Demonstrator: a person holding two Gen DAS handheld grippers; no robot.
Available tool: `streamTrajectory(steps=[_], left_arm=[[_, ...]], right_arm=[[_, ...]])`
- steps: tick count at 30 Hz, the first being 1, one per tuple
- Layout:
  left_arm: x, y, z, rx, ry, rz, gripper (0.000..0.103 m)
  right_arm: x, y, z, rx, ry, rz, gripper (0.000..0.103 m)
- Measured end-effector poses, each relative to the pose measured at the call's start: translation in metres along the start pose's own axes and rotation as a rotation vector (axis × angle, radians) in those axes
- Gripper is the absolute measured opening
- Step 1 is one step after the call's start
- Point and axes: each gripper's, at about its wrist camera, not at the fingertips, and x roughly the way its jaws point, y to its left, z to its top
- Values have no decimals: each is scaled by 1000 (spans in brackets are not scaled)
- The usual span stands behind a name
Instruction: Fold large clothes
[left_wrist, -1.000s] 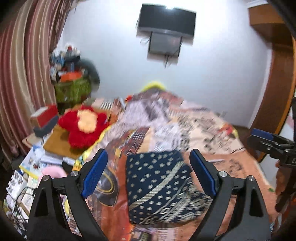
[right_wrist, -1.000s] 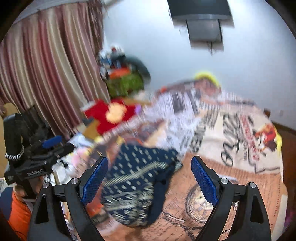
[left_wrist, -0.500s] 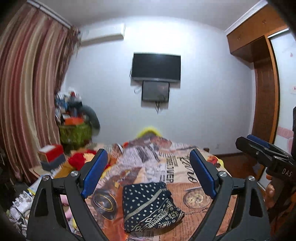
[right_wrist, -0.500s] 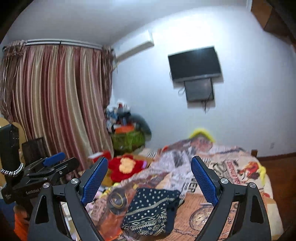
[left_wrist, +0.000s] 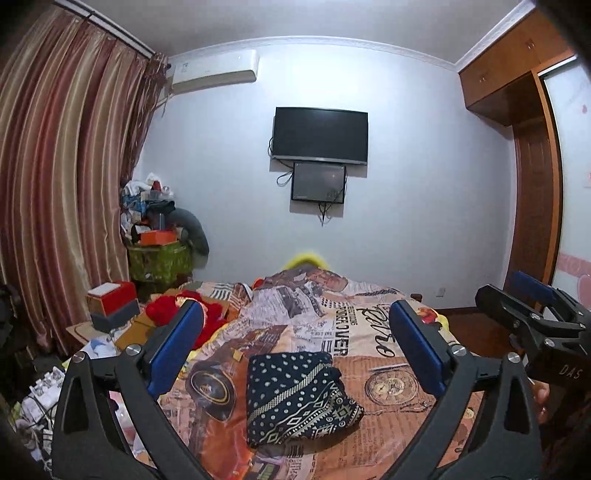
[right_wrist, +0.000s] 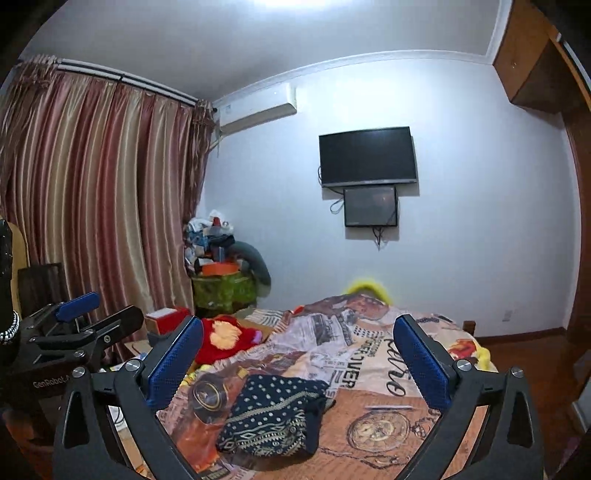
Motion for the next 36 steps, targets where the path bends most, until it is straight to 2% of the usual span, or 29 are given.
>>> streamTrajectory(steps=[9, 21, 36], left_arm=[[1, -3, -7, 11, 24, 7, 101], [6, -8, -13, 35, 33, 6, 101], [11, -8, -14, 33, 55, -33, 101]], right_arm=[[9, -6, -10, 30, 53, 5, 103], [8, -6, -11, 24, 67, -2, 103], [9, -11, -11, 23, 65, -11, 103]])
